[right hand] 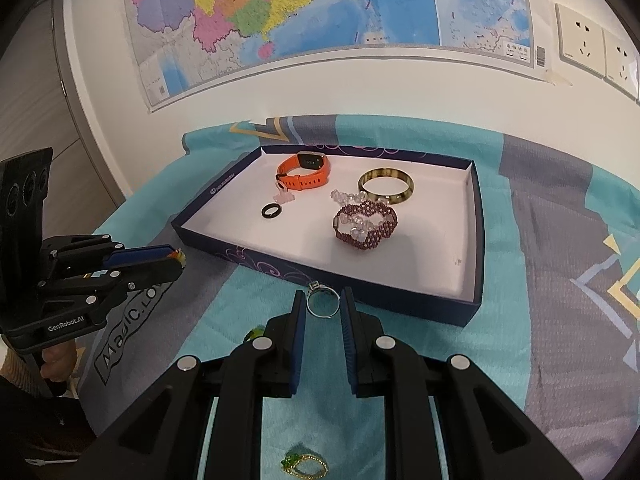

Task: Organize jewelry
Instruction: 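Carry the yellow pendant and silver ring into the box and open both tools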

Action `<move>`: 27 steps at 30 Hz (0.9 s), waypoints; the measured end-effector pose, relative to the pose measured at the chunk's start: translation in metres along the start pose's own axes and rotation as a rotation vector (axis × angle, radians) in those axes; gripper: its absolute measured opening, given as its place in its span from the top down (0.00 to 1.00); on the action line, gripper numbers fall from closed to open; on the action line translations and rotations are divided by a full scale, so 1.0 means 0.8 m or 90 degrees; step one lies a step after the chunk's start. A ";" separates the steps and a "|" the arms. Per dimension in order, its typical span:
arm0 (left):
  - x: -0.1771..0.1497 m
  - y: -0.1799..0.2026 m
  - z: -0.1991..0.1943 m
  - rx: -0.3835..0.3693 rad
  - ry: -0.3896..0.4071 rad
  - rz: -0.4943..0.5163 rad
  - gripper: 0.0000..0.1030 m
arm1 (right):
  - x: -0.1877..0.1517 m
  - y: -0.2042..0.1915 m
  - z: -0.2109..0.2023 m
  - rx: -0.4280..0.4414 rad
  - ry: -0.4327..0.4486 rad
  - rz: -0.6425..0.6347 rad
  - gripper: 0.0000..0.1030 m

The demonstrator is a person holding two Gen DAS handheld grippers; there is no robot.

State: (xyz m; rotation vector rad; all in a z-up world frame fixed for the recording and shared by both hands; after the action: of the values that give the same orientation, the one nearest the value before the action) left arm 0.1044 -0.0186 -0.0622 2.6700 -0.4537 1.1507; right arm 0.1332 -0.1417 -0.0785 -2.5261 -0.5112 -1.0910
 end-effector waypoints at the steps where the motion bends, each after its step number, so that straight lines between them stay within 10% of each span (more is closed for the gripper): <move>1: 0.001 0.000 0.001 0.000 0.000 0.000 0.84 | 0.001 0.000 0.000 0.001 0.000 -0.001 0.85; 27: 0.037 -0.016 0.016 0.008 0.012 -0.010 0.84 | 0.037 0.004 0.015 -0.006 0.013 -0.022 0.85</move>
State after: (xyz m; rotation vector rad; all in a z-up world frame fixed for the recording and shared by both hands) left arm 0.1367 -0.0161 -0.0503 2.6662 -0.4231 1.1770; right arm 0.1611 -0.1335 -0.0651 -2.5204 -0.5481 -1.1324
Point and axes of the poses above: each gripper's, at about its wrist camera, not at the fingertips, and z roughly the way its jaws point, y to its right, x to its top, the point moved 9 cm from there along z, roughly the way its jaws point
